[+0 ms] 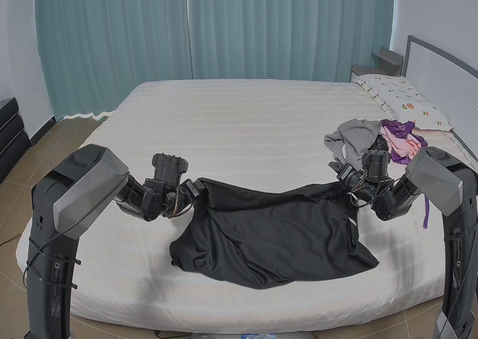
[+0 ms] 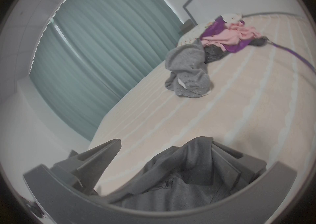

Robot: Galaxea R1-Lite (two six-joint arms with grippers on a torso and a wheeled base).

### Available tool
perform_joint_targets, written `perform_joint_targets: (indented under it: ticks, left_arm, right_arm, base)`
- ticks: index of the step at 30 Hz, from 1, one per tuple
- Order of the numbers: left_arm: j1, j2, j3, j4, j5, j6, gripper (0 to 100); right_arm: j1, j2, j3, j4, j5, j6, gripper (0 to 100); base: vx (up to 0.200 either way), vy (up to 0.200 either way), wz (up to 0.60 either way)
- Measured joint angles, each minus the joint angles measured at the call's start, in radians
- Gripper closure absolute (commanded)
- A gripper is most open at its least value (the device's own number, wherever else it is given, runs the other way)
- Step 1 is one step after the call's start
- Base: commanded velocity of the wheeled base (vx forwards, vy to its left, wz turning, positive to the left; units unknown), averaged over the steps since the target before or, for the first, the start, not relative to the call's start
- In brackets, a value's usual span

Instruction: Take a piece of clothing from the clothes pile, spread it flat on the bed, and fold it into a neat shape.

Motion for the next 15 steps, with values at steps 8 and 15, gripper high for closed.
perform_joint_targets:
  ticks: [8, 15]
  left_arm:
    - [0.075, -0.066, -0.044, 0.019, -0.071, -0.109, 0]
    - [0.109, -0.073, -0.066, 0.010, -0.046, -0.168, 0]
  right_arm:
    - [-0.067, -0.065, -0.051, 0.034, 0.050, 0.267, 0]
    - [-0.091, -0.088, -0.042, 0.049, 0.055, 0.267, 0]
  base:
    - [0.000, 0.000, 0.00]
    - [0.000, 0.000, 0.00]
